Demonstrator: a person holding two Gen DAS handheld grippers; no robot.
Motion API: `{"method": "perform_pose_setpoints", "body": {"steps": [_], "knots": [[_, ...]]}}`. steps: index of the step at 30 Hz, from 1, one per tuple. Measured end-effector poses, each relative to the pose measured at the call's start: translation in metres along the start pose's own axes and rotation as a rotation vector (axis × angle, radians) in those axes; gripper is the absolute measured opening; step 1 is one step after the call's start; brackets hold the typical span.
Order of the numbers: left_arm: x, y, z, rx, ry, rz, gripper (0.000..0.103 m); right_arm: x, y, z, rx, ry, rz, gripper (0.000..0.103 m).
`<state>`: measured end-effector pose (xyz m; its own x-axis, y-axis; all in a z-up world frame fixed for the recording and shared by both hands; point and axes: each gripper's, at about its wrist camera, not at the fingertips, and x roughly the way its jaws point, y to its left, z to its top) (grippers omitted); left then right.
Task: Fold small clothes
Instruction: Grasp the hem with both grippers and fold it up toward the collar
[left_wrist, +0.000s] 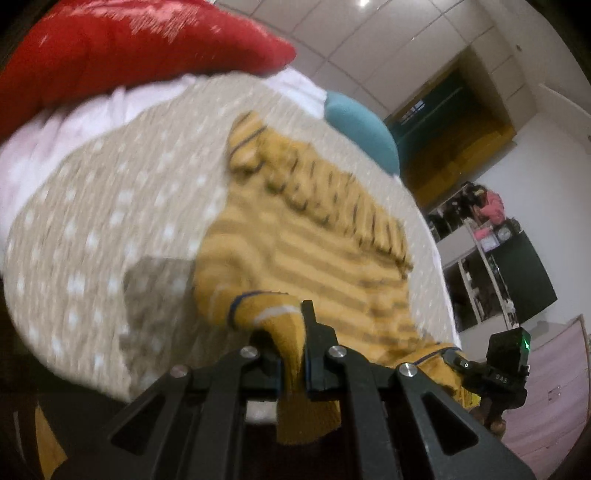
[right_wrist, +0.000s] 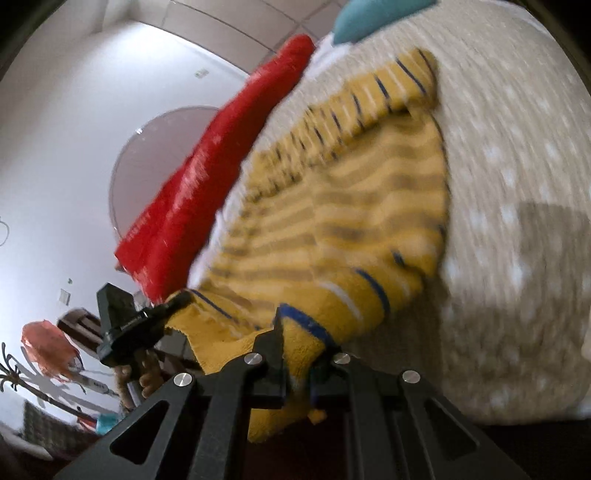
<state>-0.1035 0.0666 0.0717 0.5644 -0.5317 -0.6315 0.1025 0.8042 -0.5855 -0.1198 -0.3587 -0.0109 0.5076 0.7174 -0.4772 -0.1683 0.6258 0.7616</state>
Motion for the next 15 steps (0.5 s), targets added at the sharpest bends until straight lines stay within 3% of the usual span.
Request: {"method": "perform_pose_setpoints", "body": {"steps": [7,15], "knots": [[0.031,-0.026,0.081,0.046,-0.079,0.015,0.007,0.002,0.028,0.083,-0.065,-0.117,-0.024,0.009],[0.085,-0.031,0.134,0.067,-0.049,0.059,0.007,0.030,0.022,0.148,-0.051,-0.129,-0.090,0.009]]}}
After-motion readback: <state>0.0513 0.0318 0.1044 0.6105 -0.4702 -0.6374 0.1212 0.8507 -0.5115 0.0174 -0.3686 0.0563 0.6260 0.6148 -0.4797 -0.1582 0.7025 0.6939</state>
